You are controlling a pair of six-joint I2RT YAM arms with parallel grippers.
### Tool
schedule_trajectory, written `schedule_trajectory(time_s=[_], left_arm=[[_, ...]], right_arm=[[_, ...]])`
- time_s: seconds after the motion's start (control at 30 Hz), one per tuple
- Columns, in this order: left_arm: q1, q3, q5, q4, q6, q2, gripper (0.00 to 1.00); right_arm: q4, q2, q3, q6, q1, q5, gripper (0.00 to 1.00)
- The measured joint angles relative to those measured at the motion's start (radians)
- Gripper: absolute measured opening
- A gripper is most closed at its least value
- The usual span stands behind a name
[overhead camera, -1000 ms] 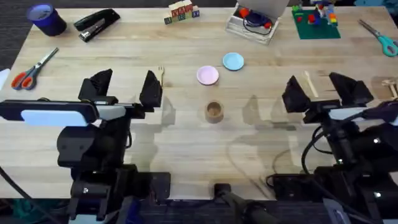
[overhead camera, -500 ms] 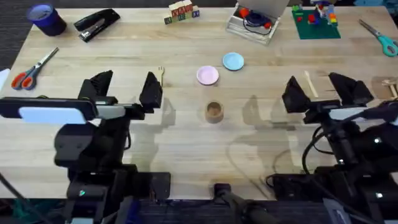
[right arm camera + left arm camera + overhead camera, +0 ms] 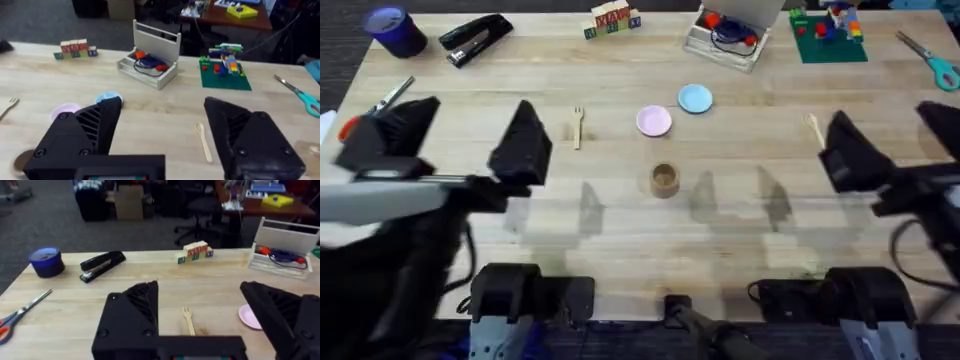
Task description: Pick up a utensil and set it on the pink plate, then put the other utensil in the container.
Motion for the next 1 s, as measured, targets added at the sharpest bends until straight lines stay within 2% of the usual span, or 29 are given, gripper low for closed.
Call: schedule_trajectory(time_s=[0.2,0.37,0.57,0.83,1.0], left_arm=[[0.000,0.258,0.000,-0.251,0.000,0.158,0.993],[0.000,0.481,0.000,-0.474,0.000,0.364,0.993],[0.000,0.695,0.000,-0.677,0.001,0.621,0.993],[0.000,0.904,0.001,-0.884,0.003,0.939,0.993],[0.000,0.976,0.001,-0.938,0.003,1.089,0.993]], right_arm=[[-0.260,0.123,0.233,0.000,0.000,0.000,0.994],[-0.470,0.287,0.426,0.000,0.000,0.000,0.995],[-0.628,0.497,0.618,0.000,0.000,0.000,0.996],[-0.768,0.704,0.777,0.000,0.000,0.000,0.996],[-0.830,0.798,0.813,0.000,0.000,0.000,0.996]])
